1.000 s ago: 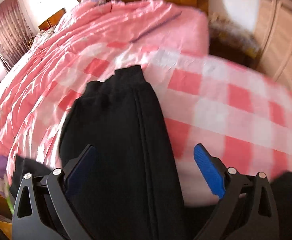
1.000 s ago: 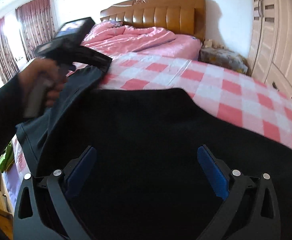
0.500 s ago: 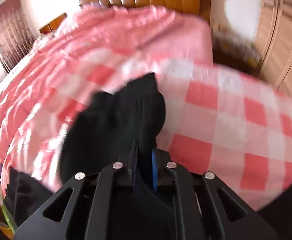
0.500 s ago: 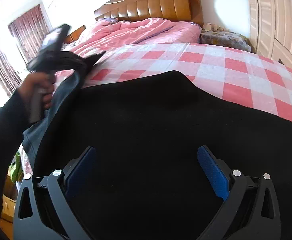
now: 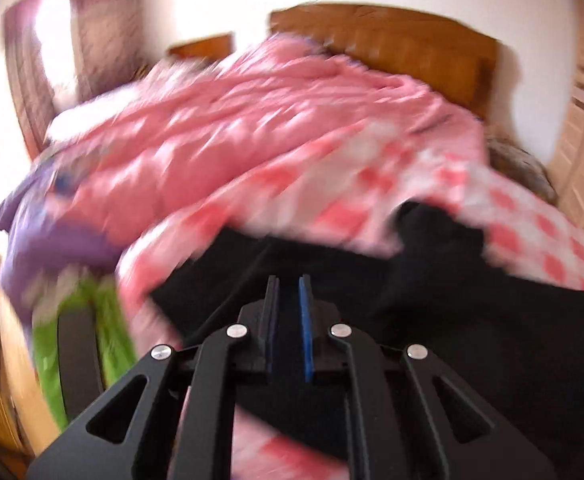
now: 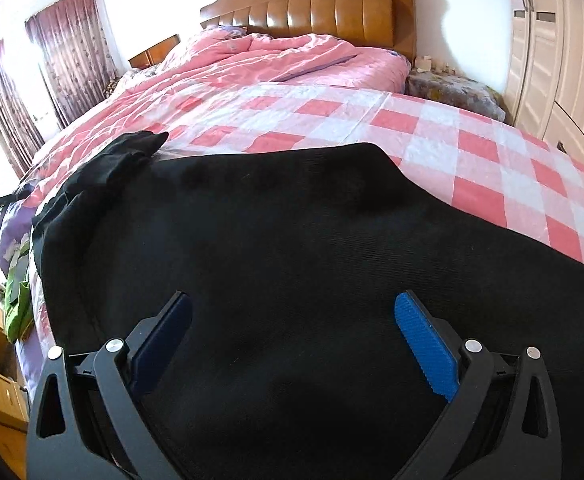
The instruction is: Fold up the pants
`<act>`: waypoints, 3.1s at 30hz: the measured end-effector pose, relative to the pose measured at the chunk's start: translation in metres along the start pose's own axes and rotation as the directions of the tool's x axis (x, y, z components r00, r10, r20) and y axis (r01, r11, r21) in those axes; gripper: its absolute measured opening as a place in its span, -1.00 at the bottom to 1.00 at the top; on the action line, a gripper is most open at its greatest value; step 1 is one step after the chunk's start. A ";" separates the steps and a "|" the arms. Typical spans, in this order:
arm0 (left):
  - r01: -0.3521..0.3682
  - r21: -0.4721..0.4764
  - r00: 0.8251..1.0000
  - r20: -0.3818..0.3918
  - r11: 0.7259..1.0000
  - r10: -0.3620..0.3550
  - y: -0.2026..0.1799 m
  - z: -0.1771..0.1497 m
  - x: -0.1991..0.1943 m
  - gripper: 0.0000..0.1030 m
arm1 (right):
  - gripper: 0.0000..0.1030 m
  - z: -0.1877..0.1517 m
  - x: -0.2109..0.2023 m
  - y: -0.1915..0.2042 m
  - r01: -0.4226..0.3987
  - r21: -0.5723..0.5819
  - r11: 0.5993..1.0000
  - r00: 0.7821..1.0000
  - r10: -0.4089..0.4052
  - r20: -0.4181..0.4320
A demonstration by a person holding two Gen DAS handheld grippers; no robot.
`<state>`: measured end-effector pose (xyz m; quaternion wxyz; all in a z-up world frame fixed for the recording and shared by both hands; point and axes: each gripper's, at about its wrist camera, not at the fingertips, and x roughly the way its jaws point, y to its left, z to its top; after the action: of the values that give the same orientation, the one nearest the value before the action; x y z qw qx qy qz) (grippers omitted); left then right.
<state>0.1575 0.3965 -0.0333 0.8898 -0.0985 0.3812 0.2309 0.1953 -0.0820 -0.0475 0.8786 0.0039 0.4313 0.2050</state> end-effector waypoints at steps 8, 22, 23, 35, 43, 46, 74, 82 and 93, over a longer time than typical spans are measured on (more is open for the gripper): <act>0.103 0.130 0.993 0.043 0.986 -0.109 -0.036 -0.018 0.001 0.75 | 0.92 0.020 0.022 0.062 -0.077 -0.117 0.990 0.997 0.073 -0.034; 0.181 0.624 0.983 -0.087 0.760 -0.163 -0.145 -0.008 0.024 0.79 | 0.92 0.030 0.064 0.096 -0.183 -0.139 0.973 0.980 0.169 -0.106; 0.179 0.624 0.983 -0.090 0.761 -0.158 -0.148 -0.007 0.025 0.79 | 0.92 0.030 0.064 0.097 -0.183 -0.139 0.973 0.980 0.169 -0.103; 0.138 0.559 0.989 -0.032 0.817 -0.145 -0.157 0.012 0.050 -0.61 | 0.92 0.029 0.064 0.096 -0.197 -0.131 0.972 0.978 0.186 -0.093; 0.165 0.300 0.979 0.063 0.940 -0.192 -0.038 0.037 -0.021 -0.62 | 0.92 0.030 0.066 0.097 -0.191 -0.135 0.972 0.979 0.180 -0.093; 0.163 0.227 0.986 -0.005 0.960 -0.167 -0.001 0.032 -0.013 -0.62 | 0.92 0.030 0.067 0.097 -0.187 -0.139 0.973 0.980 0.175 -0.095; 0.326 -0.171 0.931 -0.113 0.930 -0.347 0.085 0.017 0.073 -0.74 | -0.28 -0.006 0.059 0.212 -0.346 -0.530 0.774 0.938 0.281 -0.202; 0.349 -0.187 0.931 -0.041 0.918 -0.363 0.089 0.028 0.037 -0.76 | -0.79 0.001 0.027 0.215 -0.316 -0.560 0.766 0.946 0.297 -0.127; 0.353 -0.250 0.911 -0.129 0.902 -0.392 0.110 -0.004 0.083 -0.69 | -0.78 -0.020 0.043 0.226 -0.349 -0.566 0.747 0.937 0.284 -0.203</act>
<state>0.1510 0.5192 -0.0959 0.8637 -0.2880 0.4043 0.0872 0.1234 0.1377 -0.0511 0.7639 -0.2088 0.3831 0.4755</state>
